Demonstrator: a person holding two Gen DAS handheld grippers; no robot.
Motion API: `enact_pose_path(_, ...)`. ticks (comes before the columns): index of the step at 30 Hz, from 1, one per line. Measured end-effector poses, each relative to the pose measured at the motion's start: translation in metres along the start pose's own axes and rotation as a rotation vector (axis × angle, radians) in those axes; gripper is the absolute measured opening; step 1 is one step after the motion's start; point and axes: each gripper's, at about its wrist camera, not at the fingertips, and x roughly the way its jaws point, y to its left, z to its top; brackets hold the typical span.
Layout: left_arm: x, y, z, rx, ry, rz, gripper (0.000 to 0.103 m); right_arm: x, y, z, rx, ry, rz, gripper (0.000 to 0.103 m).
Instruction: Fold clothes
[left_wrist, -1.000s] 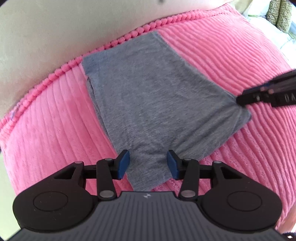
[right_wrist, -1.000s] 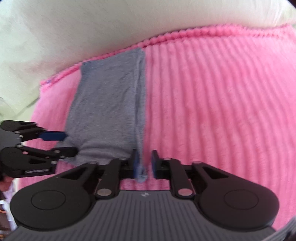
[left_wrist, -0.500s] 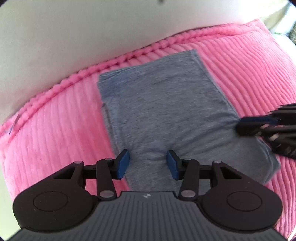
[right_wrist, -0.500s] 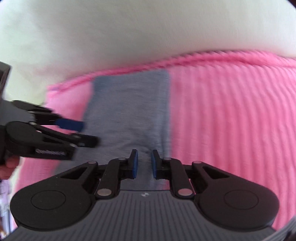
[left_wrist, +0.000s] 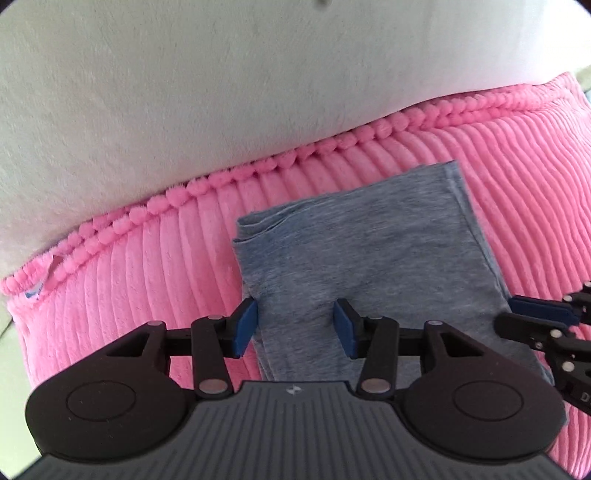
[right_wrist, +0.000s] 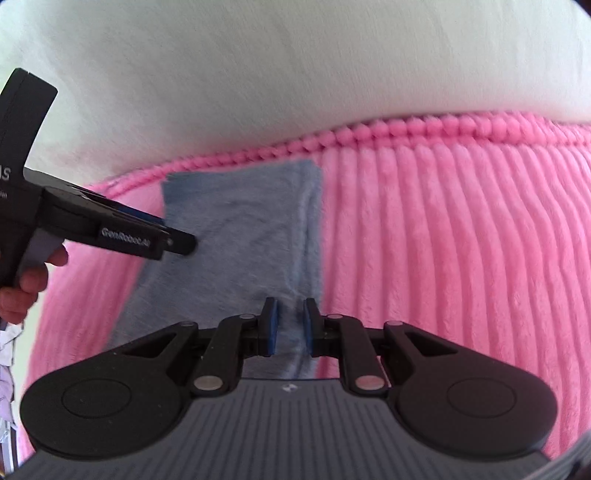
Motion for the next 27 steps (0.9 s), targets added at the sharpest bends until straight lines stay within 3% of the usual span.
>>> enact_pose_path(3, -0.008, 0.002, -0.002, 0.0, -0.01, 0.003, 0.053, -0.007, 0.0, 0.005, -0.004, -0.009, 0.007, 0.015)
enact_pose_path(5, -0.029, 0.007, -0.01, 0.011, -0.052, -0.031, 0.055, -0.021, 0.001, 0.012, -0.013, -0.047, 0.025, 0.028)
enact_pose_path(10, -0.04, 0.024, -0.013, 0.028, -0.103, -0.039, 0.059, -0.03, -0.012, 0.034, 0.016, -0.104, 0.087, 0.039)
enact_pose_path(19, -0.006, 0.045, -0.002, 0.003, -0.1, -0.15, 0.059, 0.01, -0.021, 0.058, 0.009, -0.079, 0.127, 0.041)
enact_pose_path(27, -0.001, 0.045, -0.008, 0.025, -0.094, -0.195, 0.059, 0.023, -0.038, 0.068, 0.023, -0.045, 0.195, 0.048)
